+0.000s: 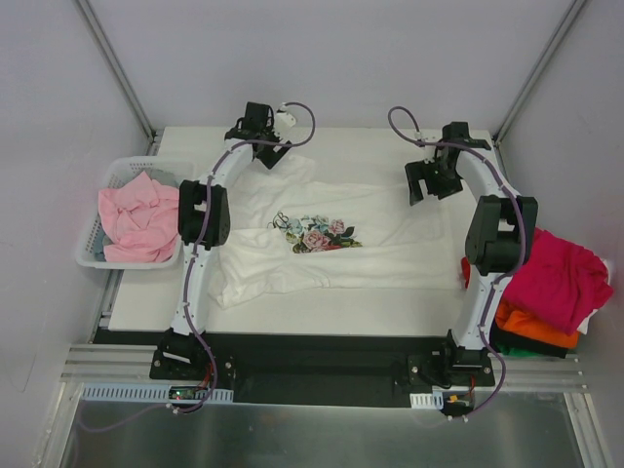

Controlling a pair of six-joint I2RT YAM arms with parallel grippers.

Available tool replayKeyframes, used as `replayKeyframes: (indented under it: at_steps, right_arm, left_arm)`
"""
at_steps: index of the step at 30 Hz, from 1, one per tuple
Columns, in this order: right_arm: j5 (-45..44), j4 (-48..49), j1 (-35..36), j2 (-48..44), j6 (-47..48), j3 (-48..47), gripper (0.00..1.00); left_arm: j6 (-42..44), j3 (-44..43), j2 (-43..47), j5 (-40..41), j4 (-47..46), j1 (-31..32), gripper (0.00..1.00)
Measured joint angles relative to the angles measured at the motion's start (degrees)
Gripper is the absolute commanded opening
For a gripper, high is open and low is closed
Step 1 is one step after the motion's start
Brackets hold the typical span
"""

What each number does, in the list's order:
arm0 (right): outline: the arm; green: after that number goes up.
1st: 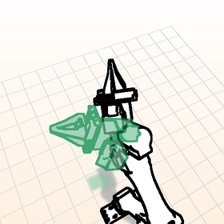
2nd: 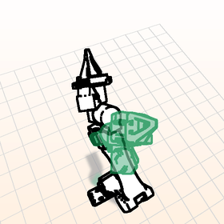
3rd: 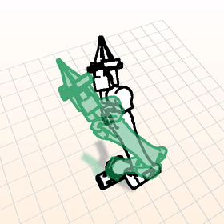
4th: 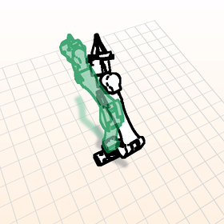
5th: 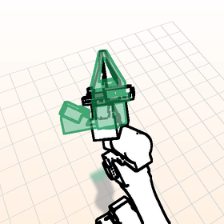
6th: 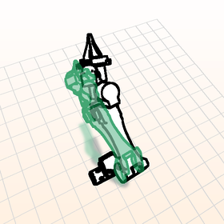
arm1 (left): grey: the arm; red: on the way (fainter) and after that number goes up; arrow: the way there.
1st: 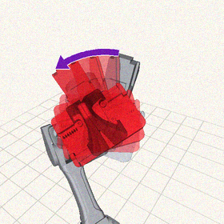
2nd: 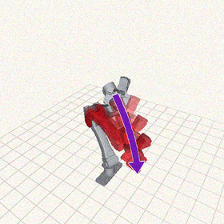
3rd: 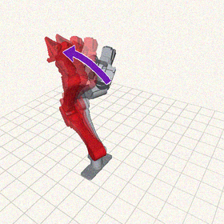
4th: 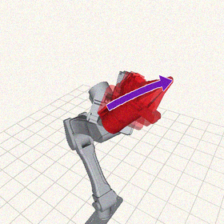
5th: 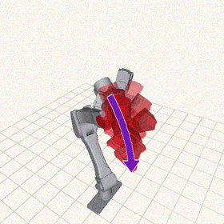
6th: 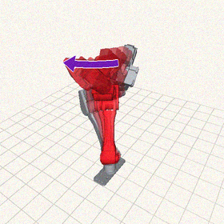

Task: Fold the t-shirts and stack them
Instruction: Fold the tshirt

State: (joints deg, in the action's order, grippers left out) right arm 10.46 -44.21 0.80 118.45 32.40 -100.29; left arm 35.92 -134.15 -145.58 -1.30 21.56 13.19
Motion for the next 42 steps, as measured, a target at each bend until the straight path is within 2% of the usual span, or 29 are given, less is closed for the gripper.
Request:
replayKeyframes:
  at_steps: [4,16,28,42]
  right_arm:
    - [-0.6,0.2,0.1,0.0,0.3,0.6,0.95]
    - [-9.7,1.2,2.7,0.0,5.6,2.1,0.96]
    - [-18.7,3.4,4.1,0.2,12.4,10.4,0.97]
    - [-22.1,11.6,5.6,-6.4,16.3,21.7,1.00]
  left_arm:
    - [1.0,5.6,0.3,0.4,0.4,0.1,0.92]
    - [3.8,12.7,4.6,4.9,-0.1,1.5,0.91]
    - [6.9,15.8,6.1,7.7,-1.8,3.0,0.93]
    - [7.6,19.4,8.1,9.2,-3.2,3.0,0.96]
